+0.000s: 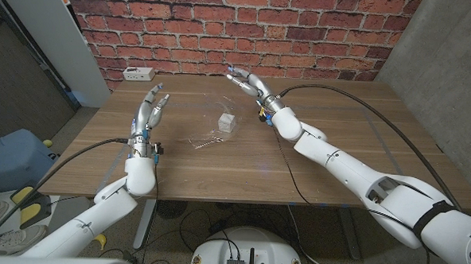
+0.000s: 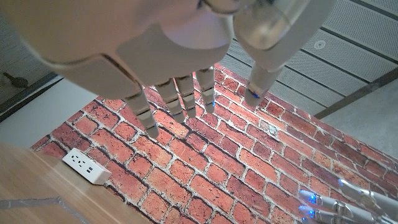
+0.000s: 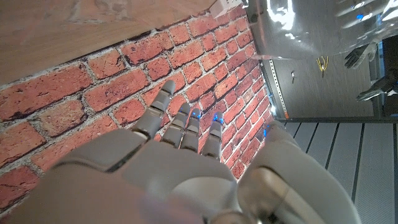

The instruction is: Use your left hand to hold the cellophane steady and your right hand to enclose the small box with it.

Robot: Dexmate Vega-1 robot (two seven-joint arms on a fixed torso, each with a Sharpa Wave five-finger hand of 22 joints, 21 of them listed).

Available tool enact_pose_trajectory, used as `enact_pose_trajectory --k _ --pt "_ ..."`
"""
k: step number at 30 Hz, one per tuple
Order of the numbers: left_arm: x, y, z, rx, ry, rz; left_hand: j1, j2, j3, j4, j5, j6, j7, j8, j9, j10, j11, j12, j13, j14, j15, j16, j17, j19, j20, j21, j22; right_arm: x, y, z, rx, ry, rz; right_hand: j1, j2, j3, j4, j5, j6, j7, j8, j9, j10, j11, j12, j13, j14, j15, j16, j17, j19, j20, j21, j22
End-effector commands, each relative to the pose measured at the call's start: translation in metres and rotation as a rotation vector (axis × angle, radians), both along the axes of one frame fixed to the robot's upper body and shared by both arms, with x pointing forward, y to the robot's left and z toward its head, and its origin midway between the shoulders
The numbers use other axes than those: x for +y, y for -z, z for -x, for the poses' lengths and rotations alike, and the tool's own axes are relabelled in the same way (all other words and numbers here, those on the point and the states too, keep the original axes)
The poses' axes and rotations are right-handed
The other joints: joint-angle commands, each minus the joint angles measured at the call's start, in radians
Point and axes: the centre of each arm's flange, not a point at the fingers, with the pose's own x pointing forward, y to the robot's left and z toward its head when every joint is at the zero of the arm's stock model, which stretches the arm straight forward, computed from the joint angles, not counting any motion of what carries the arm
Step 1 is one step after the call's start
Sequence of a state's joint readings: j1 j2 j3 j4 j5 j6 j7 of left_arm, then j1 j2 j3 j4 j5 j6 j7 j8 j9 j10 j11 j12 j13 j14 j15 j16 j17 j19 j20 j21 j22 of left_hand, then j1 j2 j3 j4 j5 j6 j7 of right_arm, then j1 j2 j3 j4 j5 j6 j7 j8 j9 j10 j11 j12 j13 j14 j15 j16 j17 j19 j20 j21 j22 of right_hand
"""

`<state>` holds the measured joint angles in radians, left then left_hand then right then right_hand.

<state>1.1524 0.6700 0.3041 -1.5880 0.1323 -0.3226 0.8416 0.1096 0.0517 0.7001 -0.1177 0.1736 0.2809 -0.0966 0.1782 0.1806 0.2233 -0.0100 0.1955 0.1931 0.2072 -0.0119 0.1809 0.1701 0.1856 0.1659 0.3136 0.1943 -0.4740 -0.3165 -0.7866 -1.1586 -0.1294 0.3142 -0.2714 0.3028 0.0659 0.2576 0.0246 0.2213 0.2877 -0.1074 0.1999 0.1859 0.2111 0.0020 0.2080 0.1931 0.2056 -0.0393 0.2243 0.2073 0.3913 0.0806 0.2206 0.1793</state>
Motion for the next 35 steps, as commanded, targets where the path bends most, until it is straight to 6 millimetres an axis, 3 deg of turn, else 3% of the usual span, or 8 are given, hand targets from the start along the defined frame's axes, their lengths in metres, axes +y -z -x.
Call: enact_pose_trajectory --k 1,21,30,35 --pt "0.009 0.001 0.008 -0.015 0.165 0.084 0.012 -0.002 0.003 -0.011 -0.001 -0.012 0.002 -0.002 0.002 -0.014 0.001 -0.002 0.003 -0.011 -0.003 -0.005 0.001 0.002 -0.010 0.000 0.000 -0.035 0.001 0.013 0.008 -0.014 -0.174 -0.008 -0.004 -0.002 -0.001 0.000 0.015 0.003 0.007 0.003 0.011 0.000 0.006 0.002 0.009 -0.004 0.006 0.002 0.000 0.004 -0.004 0.003" --pt "0.034 0.000 0.015 0.046 0.342 0.115 0.011 -0.011 -0.012 -0.018 -0.005 -0.035 0.018 -0.002 0.001 -0.042 0.011 -0.005 0.002 -0.046 0.004 -0.009 0.001 -0.015 -0.021 -0.012 0.000 -0.085 0.022 0.046 0.031 0.013 -0.428 -0.016 -0.009 -0.004 -0.003 0.000 0.028 0.016 0.007 0.002 0.032 0.012 0.009 0.002 0.034 -0.005 0.011 0.000 0.018 0.005 0.001 0.003" --pt "0.042 0.005 0.011 0.104 0.362 0.104 0.005 -0.010 -0.017 -0.014 -0.005 -0.040 0.029 0.000 0.000 -0.045 0.017 -0.003 0.002 -0.063 0.005 -0.011 0.002 -0.020 -0.032 -0.016 0.001 -0.125 0.029 0.065 -0.005 0.151 -0.528 -0.018 -0.010 -0.004 -0.005 0.000 0.039 0.024 0.008 0.001 0.044 0.022 0.010 0.002 0.044 -0.005 0.012 -0.001 0.025 0.000 0.002 0.003" --pt "0.040 0.005 0.002 0.145 0.377 0.123 0.004 -0.003 -0.017 -0.011 -0.004 -0.049 0.038 -0.002 0.000 -0.050 0.018 -0.003 0.001 -0.072 0.004 -0.011 0.001 -0.022 -0.035 -0.018 0.001 -0.126 0.037 0.078 -0.053 0.105 -0.579 -0.019 -0.010 -0.005 -0.005 0.000 0.040 0.026 0.008 0.001 0.044 0.021 0.009 0.002 0.044 -0.003 0.011 -0.002 0.021 -0.001 0.000 0.003"
